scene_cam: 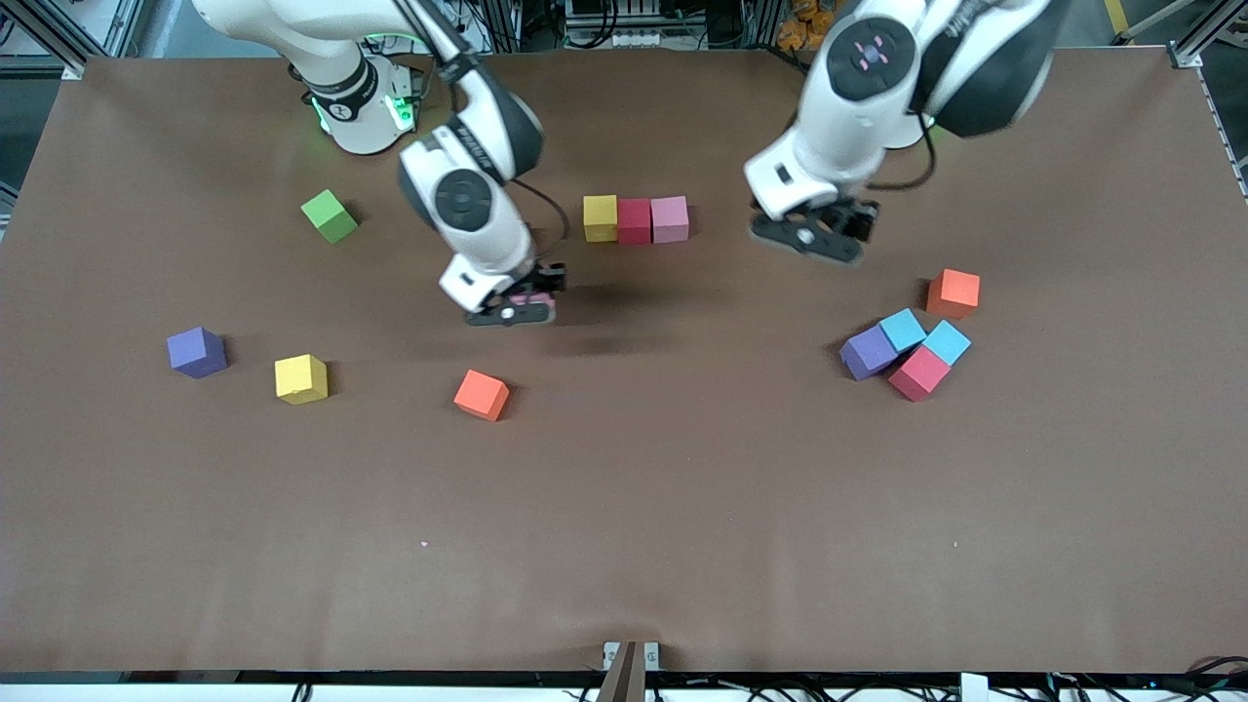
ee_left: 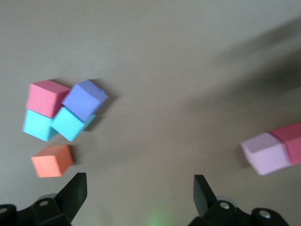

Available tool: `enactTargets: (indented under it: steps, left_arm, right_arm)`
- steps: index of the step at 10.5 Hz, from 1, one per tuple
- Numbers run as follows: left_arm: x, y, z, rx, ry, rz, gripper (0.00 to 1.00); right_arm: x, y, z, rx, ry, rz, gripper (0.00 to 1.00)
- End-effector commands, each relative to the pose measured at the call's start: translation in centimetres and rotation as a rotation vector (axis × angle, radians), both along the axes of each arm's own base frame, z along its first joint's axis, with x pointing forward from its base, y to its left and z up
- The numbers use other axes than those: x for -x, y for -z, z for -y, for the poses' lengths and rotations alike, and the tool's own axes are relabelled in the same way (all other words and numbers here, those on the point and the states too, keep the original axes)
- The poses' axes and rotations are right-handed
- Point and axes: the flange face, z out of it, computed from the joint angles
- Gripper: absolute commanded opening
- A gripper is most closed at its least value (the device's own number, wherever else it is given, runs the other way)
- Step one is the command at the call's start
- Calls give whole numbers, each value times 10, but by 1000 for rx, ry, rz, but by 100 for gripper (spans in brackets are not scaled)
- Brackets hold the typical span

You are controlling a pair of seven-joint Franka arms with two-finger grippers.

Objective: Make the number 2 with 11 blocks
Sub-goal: 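Carry pink to row with the right gripper while the left gripper grasps purple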

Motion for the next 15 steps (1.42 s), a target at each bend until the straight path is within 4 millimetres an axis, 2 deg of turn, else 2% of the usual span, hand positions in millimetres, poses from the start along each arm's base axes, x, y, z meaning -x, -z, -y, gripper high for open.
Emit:
enactTargets:
  steps: [1, 2, 3, 4, 5, 6, 7, 8, 11, 13, 15]
  left_arm:
    - [-14, 22, 6, -67, 96, 40, 100]
    - [-32, 30, -9, -46, 82, 63, 100]
    - [-48, 38, -30, -19, 149, 63, 100]
    - [-68, 49, -59, 16, 170, 67, 100]
    - [-81, 61, -78, 33, 199, 55, 100]
    - [-85, 78, -80, 57, 210, 20, 100]
    - [-94, 97, -96, 87, 190, -7, 100]
    - [-95, 109, -97, 103, 254, -9, 100]
    - [-84, 152, -100, 138, 380, 3, 100]
    - [-92, 177, -114, 153, 494, 2, 100]
    - [-88, 189, -125, 134, 516, -7, 100]
  right_arm:
    - [0, 18, -74, 10, 69, -28, 5]
    - [8, 24, -99, 5, 76, -24, 6]
    - [18, 31, -123, 2, 82, -23, 6]
    - [28, 39, -143, -2, 89, -19, 7]
    - [41, 48, -156, 5, 85, -24, 7]
    - [56, 53, -166, 11, 74, -27, 7]
    - [74, 59, -176, 20, 58, -32, 7]
    - [88, 59, -186, 19, 43, -30, 8]
    - [97, 63, -196, -8, 56, -10, 8]
    - [102, 74, -199, -7, 51, -6, 9]
    - [105, 84, -198, 8, 46, -11, 9]
